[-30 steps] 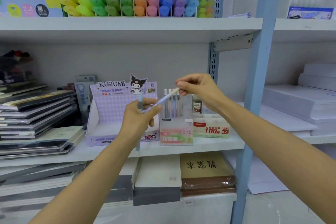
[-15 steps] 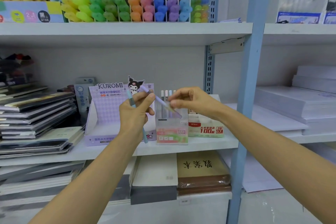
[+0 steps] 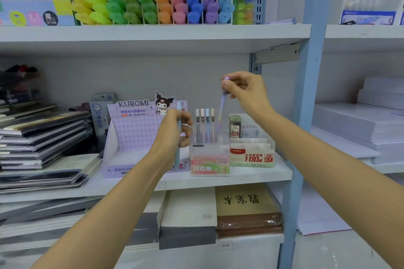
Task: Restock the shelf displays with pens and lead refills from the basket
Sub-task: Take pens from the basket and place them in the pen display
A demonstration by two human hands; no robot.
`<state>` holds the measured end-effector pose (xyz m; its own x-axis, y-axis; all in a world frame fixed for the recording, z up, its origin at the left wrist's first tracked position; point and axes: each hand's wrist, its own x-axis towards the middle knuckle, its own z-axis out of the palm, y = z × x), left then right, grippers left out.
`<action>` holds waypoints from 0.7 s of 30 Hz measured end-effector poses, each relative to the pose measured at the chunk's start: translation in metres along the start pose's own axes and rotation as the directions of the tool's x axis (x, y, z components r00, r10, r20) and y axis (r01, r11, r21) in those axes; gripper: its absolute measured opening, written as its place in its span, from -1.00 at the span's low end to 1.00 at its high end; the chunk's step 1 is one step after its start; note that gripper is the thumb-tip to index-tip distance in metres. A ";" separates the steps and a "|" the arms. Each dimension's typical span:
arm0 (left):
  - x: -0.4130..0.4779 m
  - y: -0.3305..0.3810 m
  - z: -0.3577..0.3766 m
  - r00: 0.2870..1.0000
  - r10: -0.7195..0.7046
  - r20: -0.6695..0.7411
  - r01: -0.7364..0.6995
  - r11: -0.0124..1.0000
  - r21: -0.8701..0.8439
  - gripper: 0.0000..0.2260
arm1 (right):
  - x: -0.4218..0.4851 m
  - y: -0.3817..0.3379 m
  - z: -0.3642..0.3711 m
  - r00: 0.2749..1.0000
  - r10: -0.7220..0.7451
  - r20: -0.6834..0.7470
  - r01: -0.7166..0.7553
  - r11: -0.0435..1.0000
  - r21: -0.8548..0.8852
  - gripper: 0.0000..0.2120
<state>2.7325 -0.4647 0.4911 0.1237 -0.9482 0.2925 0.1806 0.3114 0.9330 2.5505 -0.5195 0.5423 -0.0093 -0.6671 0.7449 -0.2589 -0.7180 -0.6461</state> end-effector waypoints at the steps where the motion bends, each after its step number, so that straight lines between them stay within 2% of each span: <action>1: -0.001 -0.004 -0.002 1.000 -0.012 0.019 0.011 0.999 0.036 -0.82 | 0.000 0.008 0.000 1.000 0.021 -0.009 -0.022 0.998 -0.055 -0.88; 4: -0.006 -0.015 -0.010 0.993 0.034 0.110 -0.056 0.977 0.208 -0.76 | -0.007 0.028 0.006 0.997 0.078 0.002 -0.076 0.979 -0.190 -0.87; 6: -0.009 -0.018 -0.015 0.986 0.066 0.153 -0.104 0.961 0.255 -0.76 | -0.012 0.037 0.013 0.996 0.085 0.009 -0.080 0.968 -0.239 -0.87; 14: -0.014 -0.016 -0.021 0.978 0.051 0.201 -0.112 0.945 0.308 -0.78 | -0.004 0.041 0.015 0.995 0.030 0.091 0.008 0.922 -0.388 -0.89; 21: -0.014 -0.020 -0.023 0.977 0.038 0.212 -0.103 0.947 0.304 -0.79 | 0.003 0.046 0.021 0.996 0.054 0.070 -0.017 0.892 -0.451 -0.90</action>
<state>2.7497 -0.4559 0.4633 -0.0791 -0.9275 0.3654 -0.1379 0.3732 0.9174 2.5587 -0.5586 0.5111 0.0444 -0.7173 0.6953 -0.6665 -0.5397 -0.5143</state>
